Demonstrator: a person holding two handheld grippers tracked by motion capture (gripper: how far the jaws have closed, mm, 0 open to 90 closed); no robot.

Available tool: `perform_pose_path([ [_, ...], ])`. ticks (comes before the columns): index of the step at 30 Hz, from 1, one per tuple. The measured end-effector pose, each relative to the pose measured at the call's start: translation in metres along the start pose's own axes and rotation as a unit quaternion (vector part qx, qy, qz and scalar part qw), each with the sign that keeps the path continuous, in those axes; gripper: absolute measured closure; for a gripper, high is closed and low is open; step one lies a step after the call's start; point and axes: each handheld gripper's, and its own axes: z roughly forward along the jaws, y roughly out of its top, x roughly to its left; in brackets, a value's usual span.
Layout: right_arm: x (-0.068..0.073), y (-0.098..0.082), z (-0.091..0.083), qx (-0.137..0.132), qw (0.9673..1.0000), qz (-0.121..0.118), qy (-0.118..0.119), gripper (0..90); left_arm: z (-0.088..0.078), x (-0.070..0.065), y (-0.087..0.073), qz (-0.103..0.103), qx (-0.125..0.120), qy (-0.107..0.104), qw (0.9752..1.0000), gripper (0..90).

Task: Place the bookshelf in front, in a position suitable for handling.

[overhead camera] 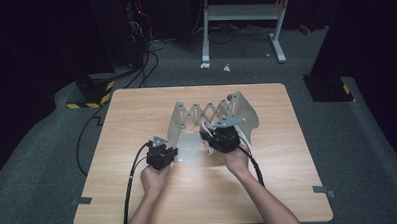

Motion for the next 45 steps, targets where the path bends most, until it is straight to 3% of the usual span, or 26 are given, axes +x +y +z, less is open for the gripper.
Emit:
perform_pose_path([
  [13,-0.006,-0.027,0.030,0.031,0.9992,0.024,-0.009,83.3,0.000,0.000,0.000,0.000,0.000,0.000,1.0000,79.7],
  [23,-0.013,-0.048,0.049,0.073,0.9967,0.035,-0.007,83.2,0.000,0.000,0.000,0.001,-0.001,0.000,1.0000,79.5],
  [31,-0.008,-0.061,0.040,0.079,0.9966,0.011,-0.019,81.6,0.000,0.000,0.000,0.001,-0.001,0.000,1.0000,79.2],
  [35,-0.009,-0.068,0.036,0.077,0.9966,0.015,-0.026,78.5,0.000,0.000,0.000,0.001,0.000,0.000,1.0000,79.1],
  [45,-0.001,-0.069,0.027,0.072,0.9966,-0.007,-0.040,61.2,0.000,-0.001,0.000,0.005,0.000,0.002,1.0000,76.3],
])
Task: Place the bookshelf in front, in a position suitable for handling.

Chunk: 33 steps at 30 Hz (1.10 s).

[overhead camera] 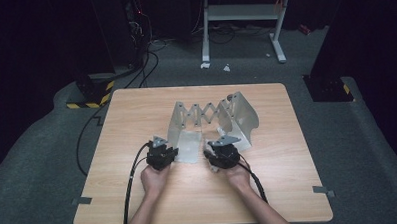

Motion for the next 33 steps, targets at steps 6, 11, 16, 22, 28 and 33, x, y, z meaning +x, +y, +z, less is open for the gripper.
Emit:
perform_pose_path([
  [6,-0.002,0.001,-0.009,-0.006,0.9999,0.012,0.001,54.3,0.000,-0.001,0.000,0.009,0.001,0.003,1.0000,72.1],
  [11,-0.003,0.002,-0.016,-0.008,0.9999,0.012,0.003,51.4,0.000,-0.002,0.000,0.010,0.000,0.005,0.9999,69.5],
  [16,-0.003,0.003,-0.027,-0.017,0.9997,0.014,0.008,49.3,0.000,-0.002,0.000,0.011,-0.001,0.006,0.9999,68.1],
  [22,-0.005,-0.001,-0.044,-0.037,0.9990,0.018,0.017,48.7,0.000,-0.003,0.000,0.010,-0.001,0.008,0.9999,67.0],
  [28,-0.024,-0.013,-0.066,-0.055,0.9975,0.045,-0.005,48.7,0.000,-0.003,0.000,0.010,-0.001,0.008,0.9999,65.4],
  [33,-0.045,-0.024,-0.078,-0.057,0.9954,0.068,-0.034,49.2,0.000,-0.003,0.000,0.010,-0.001,0.011,0.9999,62.7],
])
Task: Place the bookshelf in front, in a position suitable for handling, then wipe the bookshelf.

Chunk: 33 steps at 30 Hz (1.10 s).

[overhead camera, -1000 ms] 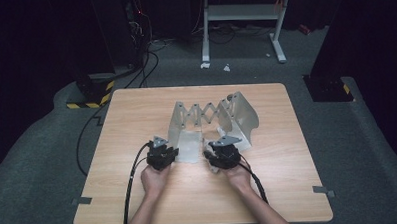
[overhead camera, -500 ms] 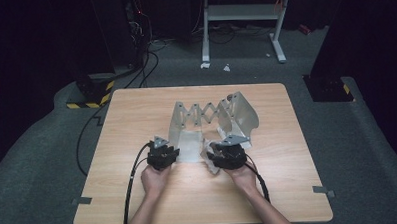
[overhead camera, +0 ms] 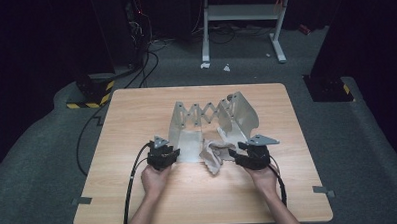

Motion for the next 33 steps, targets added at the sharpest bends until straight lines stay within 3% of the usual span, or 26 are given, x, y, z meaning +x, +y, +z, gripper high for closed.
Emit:
perform_pose_path([
  [3,-0.015,-0.005,-0.002,0.001,0.9994,0.014,-0.032,51.8,0.000,0.000,0.000,0.000,0.000,0.002,1.0000,61.3],
  [7,-0.031,-0.010,0.002,0.003,0.9967,0.026,-0.077,62.2,0.000,0.000,0.000,0.000,0.000,0.003,1.0000,60.8],
  [9,-0.039,-0.012,0.006,0.003,0.9942,0.025,-0.104,62.6,0.000,0.000,0.000,0.000,0.000,0.004,1.0000,60.5],
  [12,-0.048,-0.011,0.015,0.010,0.9921,0.031,-0.121,61.9,0.000,0.000,0.000,-0.001,0.000,0.004,1.0000,59.9],
  [19,-0.058,-0.012,0.028,0.015,0.9907,0.041,-0.129,60.7,0.000,0.000,0.000,0.000,0.000,0.005,1.0000,59.1],
  [24,-0.062,-0.016,0.035,0.022,0.9911,0.047,-0.122,61.8,0.000,-0.001,0.000,-0.001,0.000,0.006,1.0000,58.9],
  [29,-0.063,-0.017,0.039,0.020,0.9914,0.053,-0.118,65.8,0.000,-0.001,0.000,0.000,0.000,0.007,1.0000,53.3],
  [32,-0.062,-0.017,0.039,0.021,0.9916,0.045,-0.120,68.3,0.000,-0.002,0.000,0.008,0.002,0.007,0.9999,50.5],
  [33,-0.061,-0.017,0.040,0.038,0.9911,0.036,-0.123,71.0,0.000,-0.001,0.000,0.012,0.004,0.003,0.9999,49.5],
])
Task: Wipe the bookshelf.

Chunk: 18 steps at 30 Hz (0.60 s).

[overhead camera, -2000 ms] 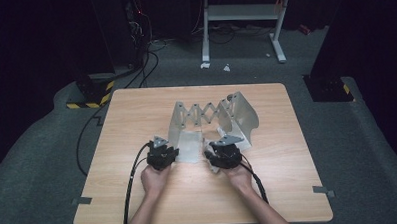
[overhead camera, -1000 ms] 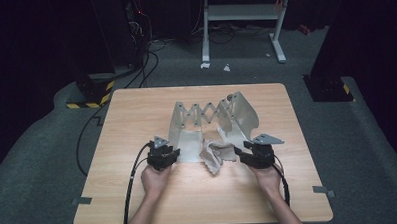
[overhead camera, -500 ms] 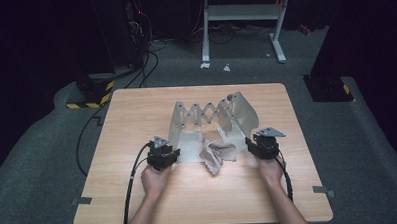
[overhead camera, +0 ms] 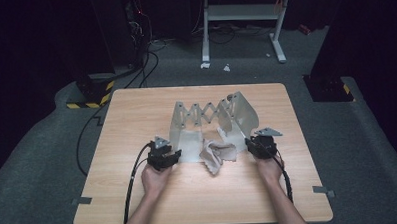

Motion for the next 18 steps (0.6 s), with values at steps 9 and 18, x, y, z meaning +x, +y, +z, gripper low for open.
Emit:
perform_pose_path([
  [9,0.006,0.001,0.003,0.013,0.9997,-0.018,-0.008,80.3,-0.012,-0.010,-0.006,-0.019,0.010,-0.011,0.9997,42.5],
  [18,0.014,-0.001,0.002,0.021,0.9994,-0.026,-0.003,77.4,-0.037,-0.041,-0.003,0.001,0.000,-0.044,0.9990,37.9],
])
